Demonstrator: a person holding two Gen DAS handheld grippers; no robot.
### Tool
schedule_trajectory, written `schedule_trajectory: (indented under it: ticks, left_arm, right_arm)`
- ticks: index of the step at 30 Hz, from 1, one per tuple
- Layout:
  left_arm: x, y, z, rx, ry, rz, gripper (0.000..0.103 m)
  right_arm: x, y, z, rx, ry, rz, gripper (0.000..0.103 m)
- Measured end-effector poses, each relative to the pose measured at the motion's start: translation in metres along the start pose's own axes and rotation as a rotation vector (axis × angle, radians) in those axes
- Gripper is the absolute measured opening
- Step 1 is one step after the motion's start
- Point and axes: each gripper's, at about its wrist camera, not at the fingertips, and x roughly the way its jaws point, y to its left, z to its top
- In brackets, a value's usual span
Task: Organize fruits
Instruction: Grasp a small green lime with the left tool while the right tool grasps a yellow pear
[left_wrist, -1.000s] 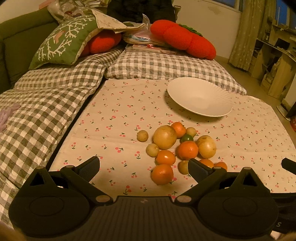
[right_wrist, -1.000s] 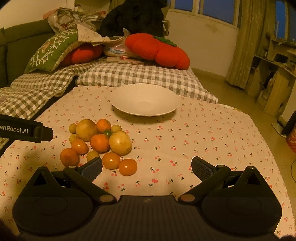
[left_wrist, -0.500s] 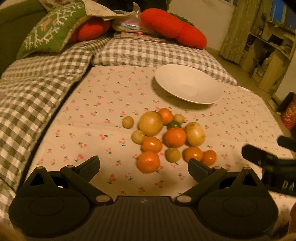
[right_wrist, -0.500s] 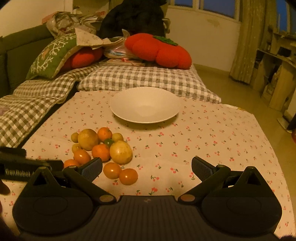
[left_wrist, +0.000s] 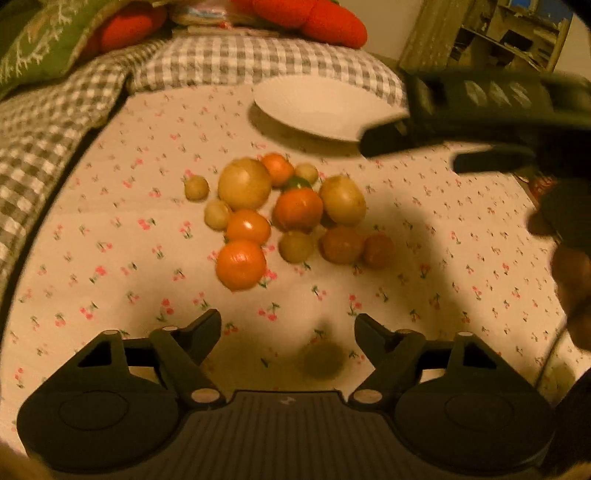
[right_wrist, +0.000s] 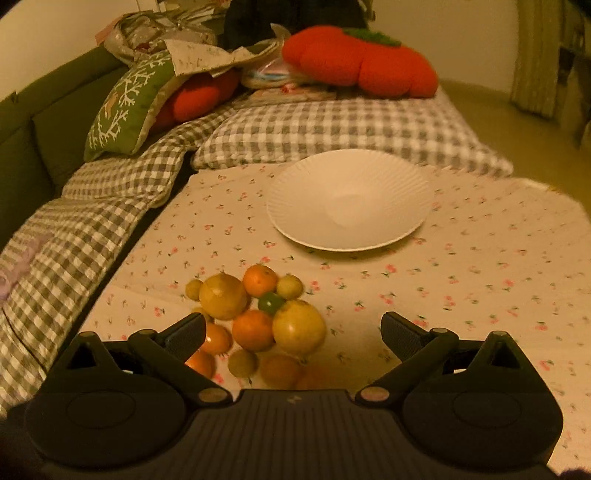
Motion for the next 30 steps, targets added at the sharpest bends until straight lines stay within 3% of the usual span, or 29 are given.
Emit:
schedule_trajectory:
  ticks: [4, 6, 8, 13, 23, 30]
  left_arm:
    - [0.008, -0.001, -0.004, 0.009, 0.025, -0.022, 0.060]
    - [0.013, -0.004, -0.009, 0.015, 0.045, -0.031, 0.052]
    - [0.019, -0.008, -0.011, 0.017, 0.070, -0.052, 0.036]
    - [0.026, -0.014, -0.013, 0.022, 0.070, -0.053, 0.015]
    - [0.012, 0.012, 0.005, -0.111, -0.016, -0.048, 0.014]
    - [0.005, 0.023, 0.012, -0.181, -0.055, -0.039, 0.014]
  right_arm:
    - [0.007, -0.005, -0.006, -0.005, -0.017, 0.006, 0.096]
    - [0.010, -0.008, -0.008, -0.011, -0.007, 0.007, 0.089]
    - [0.014, -0.010, -0.006, -0.015, 0.002, 0.015, 0.084]
    - [0.017, -0.021, -0.001, 0.028, 0.010, 0.023, 0.076]
    - [0.033, -0.020, -0.008, 0.036, 0.067, 0.069, 0.064]
    - [0.054, -0.032, -0.009, 0.182, 0.105, 0.100, 0.053]
